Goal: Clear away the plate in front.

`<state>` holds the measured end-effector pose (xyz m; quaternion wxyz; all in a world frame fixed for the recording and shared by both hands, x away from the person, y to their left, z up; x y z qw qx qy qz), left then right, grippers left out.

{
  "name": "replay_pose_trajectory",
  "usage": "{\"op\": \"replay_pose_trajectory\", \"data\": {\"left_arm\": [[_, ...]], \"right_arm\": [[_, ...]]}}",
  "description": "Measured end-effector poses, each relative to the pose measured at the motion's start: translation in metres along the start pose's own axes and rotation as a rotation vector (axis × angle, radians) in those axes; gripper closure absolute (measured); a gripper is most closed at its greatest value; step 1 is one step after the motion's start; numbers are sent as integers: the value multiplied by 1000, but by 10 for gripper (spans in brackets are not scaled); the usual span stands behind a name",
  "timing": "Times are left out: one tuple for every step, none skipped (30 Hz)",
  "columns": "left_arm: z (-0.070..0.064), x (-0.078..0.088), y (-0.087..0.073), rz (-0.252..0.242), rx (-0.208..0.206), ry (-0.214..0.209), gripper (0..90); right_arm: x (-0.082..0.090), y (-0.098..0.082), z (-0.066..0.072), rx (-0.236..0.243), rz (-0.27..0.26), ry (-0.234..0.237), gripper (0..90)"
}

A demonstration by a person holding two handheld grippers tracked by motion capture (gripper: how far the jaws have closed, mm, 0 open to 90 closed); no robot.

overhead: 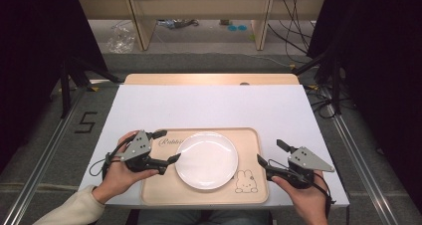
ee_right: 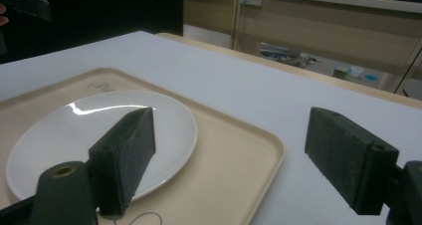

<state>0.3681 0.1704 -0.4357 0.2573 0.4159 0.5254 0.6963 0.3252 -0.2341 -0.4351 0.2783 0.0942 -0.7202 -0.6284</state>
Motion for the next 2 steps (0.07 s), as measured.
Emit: {"op": "replay_pose_trajectory", "data": {"left_arm": [[1,-1,-2,0,20,-6,155],[1,-3,-3,-2,45,-10,156]], "right_arm": [[0,0,0,5,3,-8,209],[2,0,-1,7,18,-1,208]]}}
Point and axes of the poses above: each handheld gripper's, and its own axes: x roughly backward along the jaws, y roughly out of its top, z roughly to its left, the point moved 2 cm from there along -x, roughly forward along the jaws, and after that the axes turned 4 degrees about -y, right-handed, at the moved point
